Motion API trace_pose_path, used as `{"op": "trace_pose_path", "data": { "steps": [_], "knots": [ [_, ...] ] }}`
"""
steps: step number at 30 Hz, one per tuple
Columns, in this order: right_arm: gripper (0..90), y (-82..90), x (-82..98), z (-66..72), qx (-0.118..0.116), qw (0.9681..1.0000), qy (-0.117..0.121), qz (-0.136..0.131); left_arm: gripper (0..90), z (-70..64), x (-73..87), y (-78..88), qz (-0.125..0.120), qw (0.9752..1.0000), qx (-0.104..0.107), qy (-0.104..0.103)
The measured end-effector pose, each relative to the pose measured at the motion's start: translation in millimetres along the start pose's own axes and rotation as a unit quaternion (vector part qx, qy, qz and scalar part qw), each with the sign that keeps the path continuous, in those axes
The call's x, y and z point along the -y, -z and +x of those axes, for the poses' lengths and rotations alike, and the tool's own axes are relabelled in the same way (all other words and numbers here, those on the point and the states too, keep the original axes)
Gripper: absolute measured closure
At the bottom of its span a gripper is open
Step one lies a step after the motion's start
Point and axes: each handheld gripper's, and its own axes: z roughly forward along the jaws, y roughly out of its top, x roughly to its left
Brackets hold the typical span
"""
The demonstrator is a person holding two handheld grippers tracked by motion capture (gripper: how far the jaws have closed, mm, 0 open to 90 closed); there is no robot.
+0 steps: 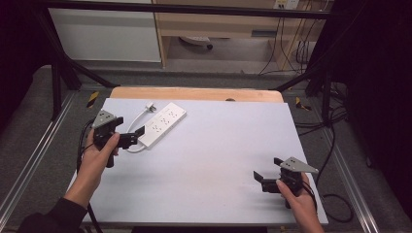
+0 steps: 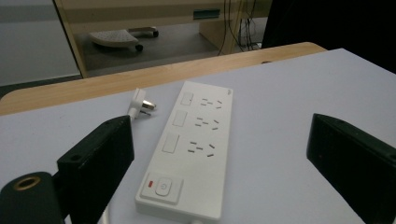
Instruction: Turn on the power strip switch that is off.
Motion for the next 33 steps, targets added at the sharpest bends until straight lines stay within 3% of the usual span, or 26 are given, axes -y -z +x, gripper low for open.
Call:
{"op": "trace_pose_path", "data": {
  "steps": [23, 33],
  "knots": [
    [2.5, 2.0, 0.6, -1.9, 0.006, 1.0000, -0.002, 0.000, 7.8, -24.3, 51.7, 42.9, -0.005, 0.9997, 0.023, 0.003],
    [2.4, 2.0, 0.7, -2.1, 0.008, 1.0000, -0.002, 0.001, 7.7, -19.4, 79.2, 57.5, -0.001, 0.9996, 0.023, 0.018]
  ]
}}
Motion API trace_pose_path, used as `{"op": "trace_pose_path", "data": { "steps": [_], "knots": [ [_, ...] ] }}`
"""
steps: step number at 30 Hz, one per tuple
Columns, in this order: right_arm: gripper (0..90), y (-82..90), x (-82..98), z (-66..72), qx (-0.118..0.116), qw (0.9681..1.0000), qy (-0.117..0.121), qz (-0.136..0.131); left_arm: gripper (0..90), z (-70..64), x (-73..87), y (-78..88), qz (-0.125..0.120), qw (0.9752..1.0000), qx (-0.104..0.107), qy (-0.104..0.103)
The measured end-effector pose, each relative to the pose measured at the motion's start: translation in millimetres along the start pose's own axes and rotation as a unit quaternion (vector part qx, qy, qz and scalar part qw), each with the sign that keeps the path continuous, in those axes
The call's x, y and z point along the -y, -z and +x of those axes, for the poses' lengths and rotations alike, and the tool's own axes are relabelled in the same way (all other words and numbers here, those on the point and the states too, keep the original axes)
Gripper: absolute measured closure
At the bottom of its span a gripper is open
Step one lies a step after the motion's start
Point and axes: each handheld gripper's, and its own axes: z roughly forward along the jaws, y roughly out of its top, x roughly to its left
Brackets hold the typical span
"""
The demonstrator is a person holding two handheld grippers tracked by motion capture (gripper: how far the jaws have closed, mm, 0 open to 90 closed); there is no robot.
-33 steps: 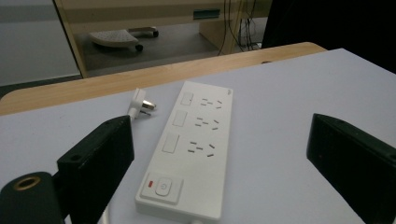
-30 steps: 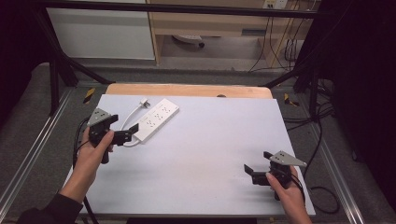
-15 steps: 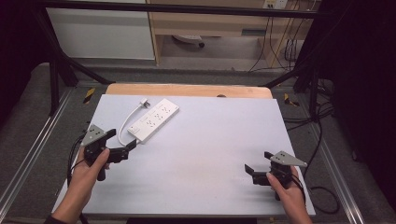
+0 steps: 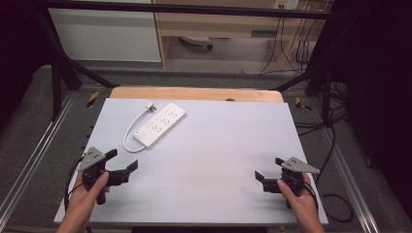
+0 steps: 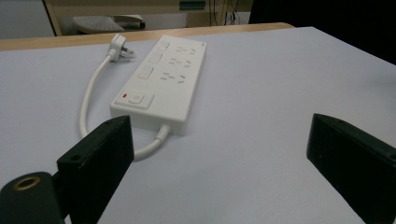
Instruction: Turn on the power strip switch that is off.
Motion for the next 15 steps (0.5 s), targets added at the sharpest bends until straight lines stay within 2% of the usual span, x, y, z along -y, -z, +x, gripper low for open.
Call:
{"op": "trace_pose_path", "data": {
  "steps": [8, 10, 12, 15],
  "knots": [
    [2.4, -0.2, 0.0, 0.2, 0.002, 1.0000, -0.001, 0.001, 7.6, 9.0, 17.7, 4.7, 0.001, 1.0000, -0.005, 0.005],
    [2.4, -0.2, -0.1, 0.2, 0.002, 1.0000, -0.001, 0.000, 7.7, 9.2, 22.9, 3.7, -0.001, 1.0000, -0.007, 0.002],
    [2.4, -0.2, -0.1, 0.3, 0.002, 1.0000, -0.001, 0.000, 7.9, 9.1, 27.6, 2.0, -0.003, 1.0000, -0.001, 0.009],
    [2.4, -0.1, -0.1, 0.0, 0.003, 1.0000, 0.000, 0.000, 7.9, 6.6, 32.5, -1.1, 0.006, 1.0000, 0.002, 0.004]
  ]
}}
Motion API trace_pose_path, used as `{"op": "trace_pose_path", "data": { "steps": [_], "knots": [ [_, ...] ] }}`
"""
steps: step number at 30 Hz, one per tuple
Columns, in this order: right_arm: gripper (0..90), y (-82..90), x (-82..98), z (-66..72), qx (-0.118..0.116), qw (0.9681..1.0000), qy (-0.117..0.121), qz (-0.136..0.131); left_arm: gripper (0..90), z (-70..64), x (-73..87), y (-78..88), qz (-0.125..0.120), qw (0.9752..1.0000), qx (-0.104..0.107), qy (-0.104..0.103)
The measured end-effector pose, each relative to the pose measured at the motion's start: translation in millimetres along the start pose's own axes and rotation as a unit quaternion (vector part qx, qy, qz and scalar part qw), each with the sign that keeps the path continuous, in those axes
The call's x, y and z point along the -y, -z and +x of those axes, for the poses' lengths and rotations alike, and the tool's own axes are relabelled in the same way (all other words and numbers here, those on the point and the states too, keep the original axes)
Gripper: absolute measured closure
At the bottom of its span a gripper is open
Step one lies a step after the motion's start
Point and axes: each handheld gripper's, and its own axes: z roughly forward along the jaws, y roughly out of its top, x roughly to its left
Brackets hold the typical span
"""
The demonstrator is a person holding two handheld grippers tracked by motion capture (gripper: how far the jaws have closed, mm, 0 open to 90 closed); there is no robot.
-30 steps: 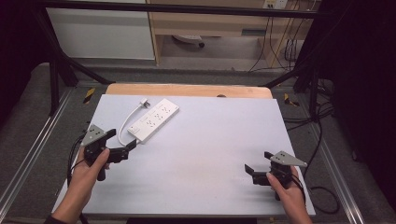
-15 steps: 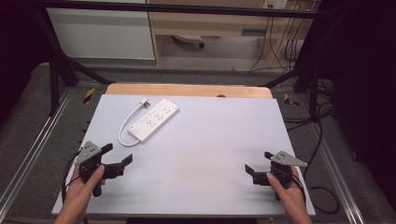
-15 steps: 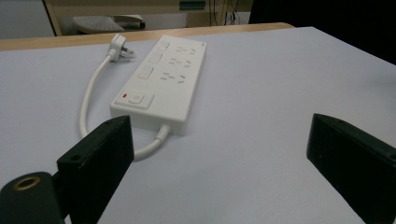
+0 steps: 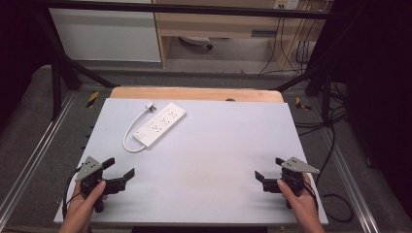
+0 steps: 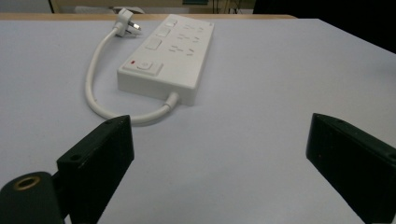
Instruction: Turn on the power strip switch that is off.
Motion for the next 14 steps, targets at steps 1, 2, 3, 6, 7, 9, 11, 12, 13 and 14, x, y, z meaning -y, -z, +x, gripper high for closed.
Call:
{"op": "trace_pose_path", "data": {
  "steps": [1, 2, 3, 6, 7, 9, 11, 12, 13, 14],
  "knots": [
    [2.4, 0.0, 0.0, -0.2, 0.000, 1.0000, 0.000, 0.000, 7.8, -0.9, 0.8, -1.3, 0.003, 1.0000, 0.001, -0.005],
    [2.4, 0.0, 0.1, -0.5, 0.001, 1.0000, 0.000, 0.001, 7.9, -2.2, 1.5, -2.5, 0.006, 1.0000, 0.005, -0.006],
    [2.4, -0.1, 0.2, -0.6, 0.001, 1.0000, 0.000, 0.001, 7.8, -3.1, 2.2, -3.9, 0.010, 0.9999, 0.007, -0.009],
    [2.4, -0.5, 0.5, -1.3, 0.003, 1.0000, 0.001, 0.002, 7.8, -5.4, 2.8, -6.5, 0.013, 0.9998, 0.008, -0.015],
    [2.4, -0.8, 0.6, -1.5, 0.004, 1.0000, 0.002, 0.002, 7.9, -6.7, 3.2, -7.0, 0.015, 0.9998, 0.008, -0.014],
    [2.5, -1.2, 0.9, -1.9, 0.005, 1.0000, 0.001, 0.005, 7.9, -9.7, 4.4, -8.3, 0.021, 0.9995, 0.012, -0.018],
    [2.5, -2.7, 1.4, -2.9, 0.009, 0.9999, 0.003, 0.008, 7.8, -13.2, 5.6, -10.0, 0.030, 0.9990, 0.013, -0.029],
    [2.4, -3.5, 1.7, -3.2, 0.011, 0.9999, 0.002, 0.010, 7.7, -14.7, 6.1, -10.6, 0.034, 0.9988, 0.012, -0.033],
    [2.3, -4.8, 2.2, -3.6, 0.013, 0.9998, 0.001, 0.014, 7.6, -15.8, 6.4, -11.3, 0.040, 0.9986, 0.014, -0.033],
    [2.1, -6.8, 3.0, -4.2, 0.015, 0.9997, 0.001, 0.019, 7.6, -16.7, 6.9, -12.3, 0.045, 0.9984, 0.015, -0.033]
  ]
}}
